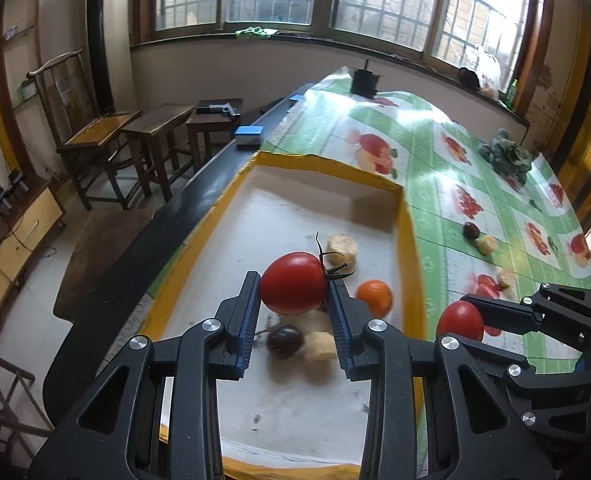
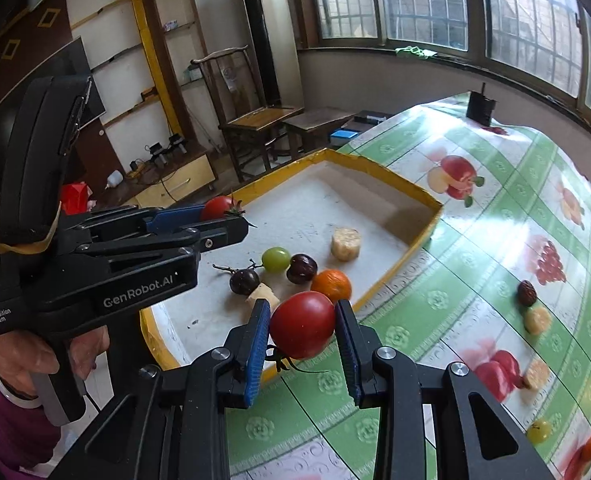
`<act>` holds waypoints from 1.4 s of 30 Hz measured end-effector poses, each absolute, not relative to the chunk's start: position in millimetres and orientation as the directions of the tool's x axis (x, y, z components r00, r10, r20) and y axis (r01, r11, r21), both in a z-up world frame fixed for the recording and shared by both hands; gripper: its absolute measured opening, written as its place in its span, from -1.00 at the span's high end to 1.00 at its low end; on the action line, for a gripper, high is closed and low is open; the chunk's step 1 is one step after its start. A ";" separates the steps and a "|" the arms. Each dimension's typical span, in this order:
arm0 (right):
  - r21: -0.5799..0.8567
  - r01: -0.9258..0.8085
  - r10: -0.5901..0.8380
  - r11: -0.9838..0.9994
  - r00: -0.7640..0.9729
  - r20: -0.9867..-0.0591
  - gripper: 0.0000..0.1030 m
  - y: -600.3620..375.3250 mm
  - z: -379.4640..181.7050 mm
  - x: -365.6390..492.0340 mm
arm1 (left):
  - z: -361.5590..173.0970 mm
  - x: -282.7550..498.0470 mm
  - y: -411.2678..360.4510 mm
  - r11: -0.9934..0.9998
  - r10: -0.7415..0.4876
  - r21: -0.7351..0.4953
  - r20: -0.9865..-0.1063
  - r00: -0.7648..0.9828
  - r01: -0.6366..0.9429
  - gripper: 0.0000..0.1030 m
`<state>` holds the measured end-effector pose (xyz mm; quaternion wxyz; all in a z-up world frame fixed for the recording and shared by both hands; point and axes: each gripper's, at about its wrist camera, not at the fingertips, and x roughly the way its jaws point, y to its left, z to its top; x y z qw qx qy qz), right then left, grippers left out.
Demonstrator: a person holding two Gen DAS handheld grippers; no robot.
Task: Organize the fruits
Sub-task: 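Carry both red tomatoes over the white tray with both grippers, then open the right gripper then the left to drop both tomatoes into the tray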
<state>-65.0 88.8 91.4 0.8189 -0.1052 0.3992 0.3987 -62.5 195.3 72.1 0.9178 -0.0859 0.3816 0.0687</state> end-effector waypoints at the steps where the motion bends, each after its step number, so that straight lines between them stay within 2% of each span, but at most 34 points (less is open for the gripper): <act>1: 0.149 -0.739 0.570 0.657 0.358 -0.739 0.38 91.0 90.3 -63.8 | 71.0 -61.8 199.1 0.974 0.064 -0.106 -0.714 0.697 -0.199 0.37; 42: 0.172 -0.772 0.540 0.611 0.248 -0.804 0.38 138.7 42.4 -30.6 | 36.8 4.9 225.8 0.967 0.079 -0.090 -0.785 0.614 -0.239 0.37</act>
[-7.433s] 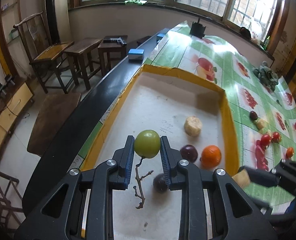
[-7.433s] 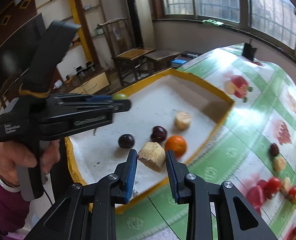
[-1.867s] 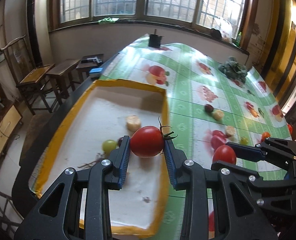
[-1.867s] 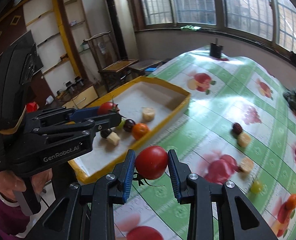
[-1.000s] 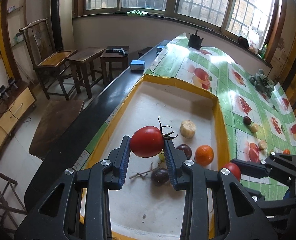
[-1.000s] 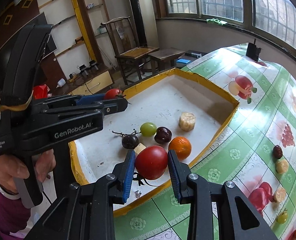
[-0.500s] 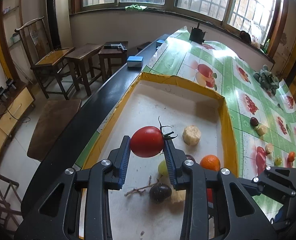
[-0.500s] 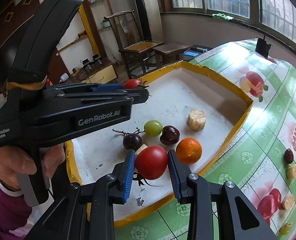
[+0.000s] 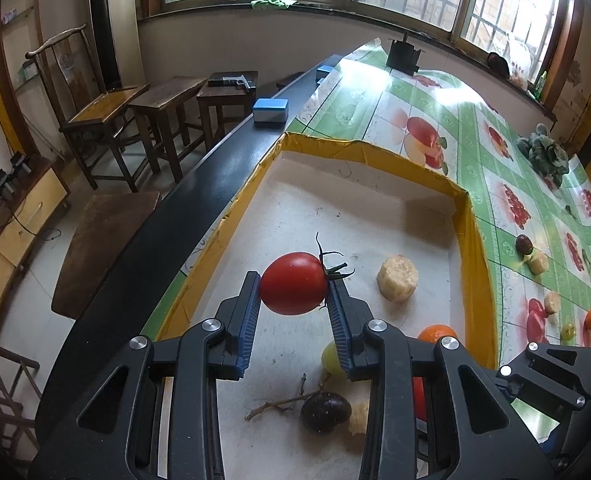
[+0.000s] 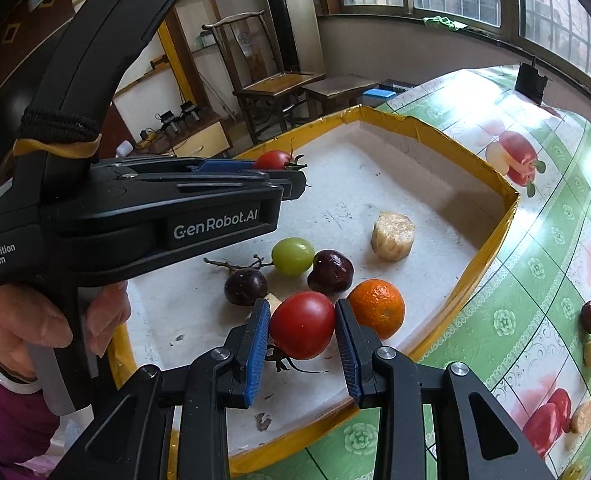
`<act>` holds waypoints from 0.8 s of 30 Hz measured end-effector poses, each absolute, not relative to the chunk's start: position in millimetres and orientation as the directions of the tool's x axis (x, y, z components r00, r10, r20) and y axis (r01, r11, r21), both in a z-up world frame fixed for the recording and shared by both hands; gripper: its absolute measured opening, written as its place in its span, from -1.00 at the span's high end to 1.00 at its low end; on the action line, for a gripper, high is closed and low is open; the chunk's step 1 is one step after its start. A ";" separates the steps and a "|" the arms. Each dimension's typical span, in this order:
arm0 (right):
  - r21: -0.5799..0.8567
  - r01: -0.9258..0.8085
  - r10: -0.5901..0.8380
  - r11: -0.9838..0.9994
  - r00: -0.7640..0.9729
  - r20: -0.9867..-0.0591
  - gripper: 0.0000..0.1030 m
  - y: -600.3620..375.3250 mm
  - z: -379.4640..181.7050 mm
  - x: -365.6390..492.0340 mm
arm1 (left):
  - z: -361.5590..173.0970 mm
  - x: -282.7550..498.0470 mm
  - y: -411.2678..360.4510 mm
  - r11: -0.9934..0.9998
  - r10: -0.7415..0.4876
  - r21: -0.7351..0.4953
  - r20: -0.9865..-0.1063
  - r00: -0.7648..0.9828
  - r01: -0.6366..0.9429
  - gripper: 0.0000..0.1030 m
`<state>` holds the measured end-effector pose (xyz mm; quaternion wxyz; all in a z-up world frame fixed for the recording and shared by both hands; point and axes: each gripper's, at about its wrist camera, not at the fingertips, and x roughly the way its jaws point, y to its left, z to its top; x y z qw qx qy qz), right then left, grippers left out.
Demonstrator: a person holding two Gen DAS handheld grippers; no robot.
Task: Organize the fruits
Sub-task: 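Open the right gripper then the left to drop both tomatoes into the tray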
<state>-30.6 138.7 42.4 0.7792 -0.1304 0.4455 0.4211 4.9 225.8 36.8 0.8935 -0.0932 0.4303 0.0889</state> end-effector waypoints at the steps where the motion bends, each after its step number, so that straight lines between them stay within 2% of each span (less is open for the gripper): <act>1: 0.178 -0.773 0.545 0.609 0.245 -0.802 0.38 139.0 41.6 -30.3 | 35.6 6.5 226.2 0.966 0.078 -0.091 -0.788 0.611 -0.240 0.37; 15: 0.202 -0.767 0.565 0.609 0.241 -0.789 0.37 139.0 38.9 -29.9 | 20.5 17.2 225.2 0.965 0.075 -0.082 -0.824 0.562 -0.249 0.37; 24: 0.233 -0.758 0.590 0.609 0.237 -0.772 0.28 130.4 46.7 -32.8 | 16.1 14.8 225.2 0.963 0.096 -0.057 -0.840 0.534 -0.264 0.35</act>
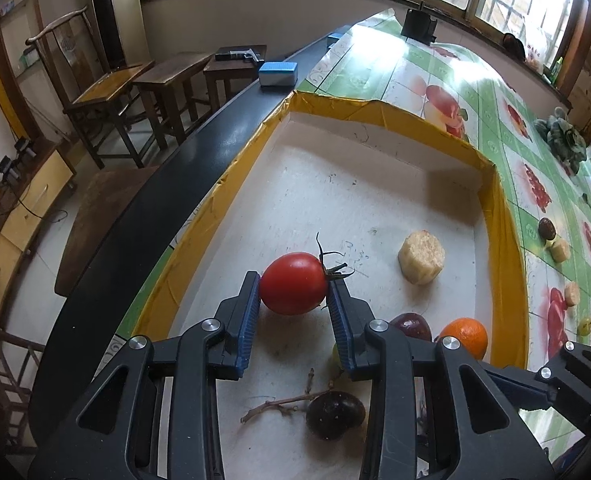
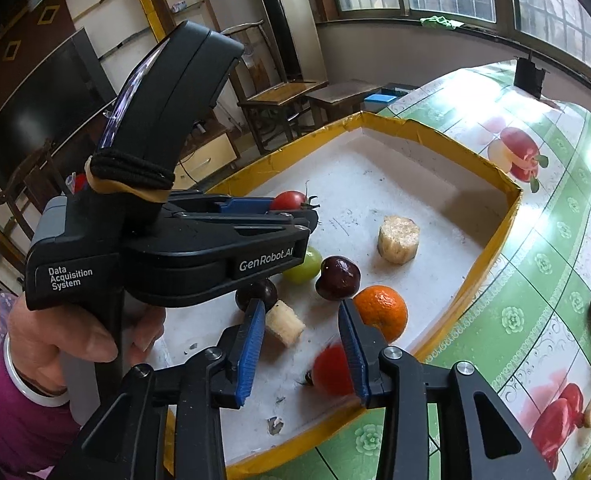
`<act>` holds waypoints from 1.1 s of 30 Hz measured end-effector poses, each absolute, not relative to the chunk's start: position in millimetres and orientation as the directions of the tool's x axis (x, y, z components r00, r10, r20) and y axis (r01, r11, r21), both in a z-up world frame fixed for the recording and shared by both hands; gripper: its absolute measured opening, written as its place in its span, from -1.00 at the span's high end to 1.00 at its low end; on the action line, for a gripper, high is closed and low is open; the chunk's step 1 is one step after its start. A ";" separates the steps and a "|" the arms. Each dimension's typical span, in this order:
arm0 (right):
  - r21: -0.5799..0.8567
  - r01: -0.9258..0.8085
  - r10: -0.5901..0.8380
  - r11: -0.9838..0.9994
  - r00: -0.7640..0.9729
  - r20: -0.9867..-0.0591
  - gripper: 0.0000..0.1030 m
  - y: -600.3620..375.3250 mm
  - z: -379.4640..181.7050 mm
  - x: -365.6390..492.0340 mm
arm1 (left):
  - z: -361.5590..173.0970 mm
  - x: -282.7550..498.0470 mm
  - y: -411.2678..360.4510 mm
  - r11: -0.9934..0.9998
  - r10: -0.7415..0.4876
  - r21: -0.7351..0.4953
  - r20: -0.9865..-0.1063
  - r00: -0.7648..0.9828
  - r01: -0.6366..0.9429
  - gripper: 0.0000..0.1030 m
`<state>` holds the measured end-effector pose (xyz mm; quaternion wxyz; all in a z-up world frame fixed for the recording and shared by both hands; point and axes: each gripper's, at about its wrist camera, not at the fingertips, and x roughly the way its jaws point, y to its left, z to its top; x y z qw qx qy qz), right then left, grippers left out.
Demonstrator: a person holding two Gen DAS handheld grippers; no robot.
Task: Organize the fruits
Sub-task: 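Open the right gripper then the left to drop both tomatoes into the tray, then grasp a green grape with the left gripper while the right grasps an orange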
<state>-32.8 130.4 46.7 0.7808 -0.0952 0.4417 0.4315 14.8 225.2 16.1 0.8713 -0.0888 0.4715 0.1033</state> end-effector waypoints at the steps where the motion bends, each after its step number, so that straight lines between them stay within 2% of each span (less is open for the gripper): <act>1: 0.235 -0.757 0.590 0.609 0.235 -0.772 0.28 129.6 46.6 -33.5 | 16.4 14.6 224.3 0.964 0.099 -0.053 -0.840 0.534 -0.261 0.35; 2: 0.237 -0.757 0.590 0.609 0.233 -0.774 0.27 129.6 46.4 -33.8 | 16.2 14.6 223.2 0.965 0.100 -0.048 -0.841 0.532 -0.257 0.33; 4: 0.236 -0.755 0.587 0.612 0.233 -0.775 0.26 127.4 46.0 -37.0 | 16.1 13.9 221.4 0.967 0.098 -0.047 -0.840 0.533 -0.252 0.02; 5: 0.238 -0.754 0.588 0.612 0.233 -0.775 0.26 126.4 46.3 -38.0 | 16.6 13.1 220.1 0.967 0.097 -0.049 -0.838 0.538 -0.251 -0.02; 20: 0.256 -0.733 0.608 0.630 0.261 -0.750 0.20 93.3 61.5 -56.5 | 45.3 -14.0 200.7 0.968 0.103 -0.060 -0.792 0.602 -0.244 -0.03; 33: 0.207 -0.608 0.508 0.766 0.377 -0.775 0.17 -7.2 69.4 -75.7 | 59.8 -37.4 132.4 0.987 -0.021 -0.116 -0.775 0.631 -0.109 -0.03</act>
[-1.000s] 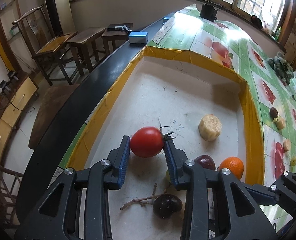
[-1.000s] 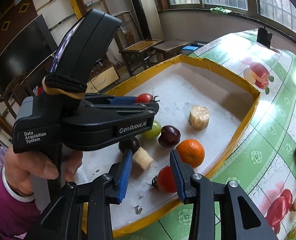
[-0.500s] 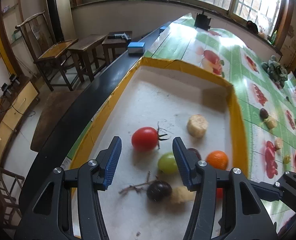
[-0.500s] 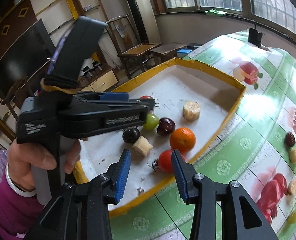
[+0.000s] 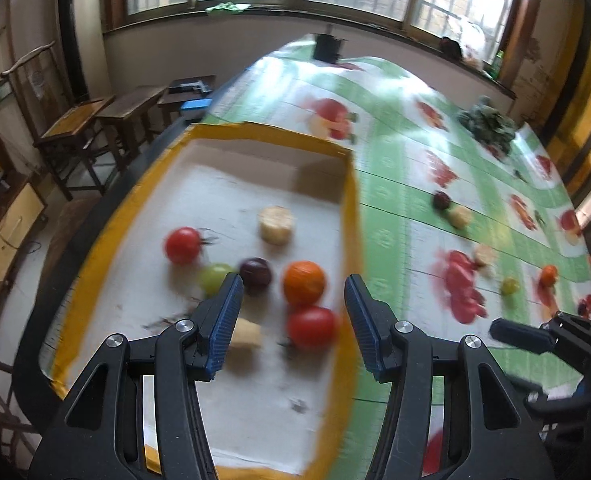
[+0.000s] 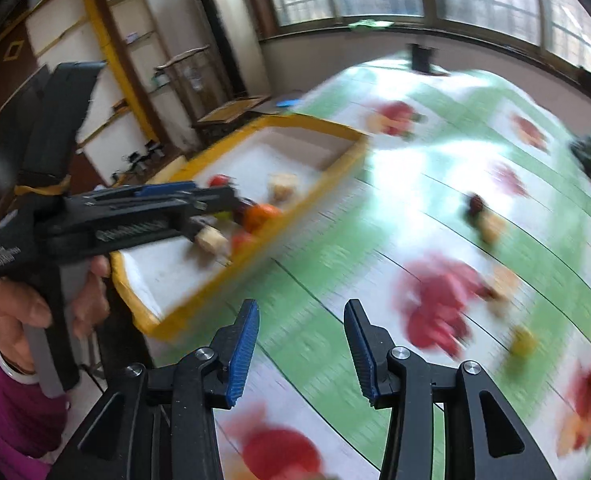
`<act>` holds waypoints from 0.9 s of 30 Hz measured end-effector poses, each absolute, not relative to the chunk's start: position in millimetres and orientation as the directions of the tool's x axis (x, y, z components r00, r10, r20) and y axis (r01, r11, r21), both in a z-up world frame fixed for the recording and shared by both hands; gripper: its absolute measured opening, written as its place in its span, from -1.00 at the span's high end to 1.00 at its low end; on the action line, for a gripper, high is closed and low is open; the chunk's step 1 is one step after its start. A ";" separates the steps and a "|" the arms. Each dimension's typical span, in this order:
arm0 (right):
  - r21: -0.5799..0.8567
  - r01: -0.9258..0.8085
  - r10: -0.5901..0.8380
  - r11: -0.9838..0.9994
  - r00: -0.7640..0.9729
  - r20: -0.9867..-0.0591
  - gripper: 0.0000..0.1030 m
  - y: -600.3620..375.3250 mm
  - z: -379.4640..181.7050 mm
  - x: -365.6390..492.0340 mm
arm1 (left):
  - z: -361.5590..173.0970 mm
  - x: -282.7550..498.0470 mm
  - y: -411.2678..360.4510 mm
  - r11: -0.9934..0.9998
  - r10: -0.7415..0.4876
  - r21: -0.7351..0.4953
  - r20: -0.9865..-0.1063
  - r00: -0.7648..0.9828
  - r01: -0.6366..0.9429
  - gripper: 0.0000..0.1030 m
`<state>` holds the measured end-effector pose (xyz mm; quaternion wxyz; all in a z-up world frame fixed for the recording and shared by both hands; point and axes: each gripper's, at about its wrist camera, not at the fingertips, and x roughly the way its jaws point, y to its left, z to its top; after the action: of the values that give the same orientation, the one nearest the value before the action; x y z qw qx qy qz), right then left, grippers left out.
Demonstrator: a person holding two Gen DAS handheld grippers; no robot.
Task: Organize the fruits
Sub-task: 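Grasp a green grape with the left gripper while the right grasps an orange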
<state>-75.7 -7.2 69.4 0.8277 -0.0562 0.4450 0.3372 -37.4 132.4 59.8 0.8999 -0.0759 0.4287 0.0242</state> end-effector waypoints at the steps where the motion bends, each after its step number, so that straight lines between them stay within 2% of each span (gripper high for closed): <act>1: 0.203 -0.592 0.496 0.780 0.387 -0.777 0.17 -17.5 68.8 -77.6 | 59.9 -38.6 125.9 0.988 -0.031 -0.117 -0.776 0.630 -0.096 -0.03; 12: 0.194 -0.376 0.366 0.906 0.467 -0.805 0.14 -141.2 52.0 -107.1 | 54.9 -27.8 48.7 0.991 -0.128 -0.126 -0.793 0.596 0.045 -0.03; 27: 0.214 -0.192 0.286 0.958 0.548 -0.786 0.13 -250.2 58.6 -129.0 | 35.3 -5.3 -49.1 0.964 -0.228 -0.118 -0.826 0.516 0.237 -0.03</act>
<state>-129.0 -250.2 58.6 0.8784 0.0513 0.4553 0.1361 -5.3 -49.1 35.3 0.8706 0.0050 0.4736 -0.1334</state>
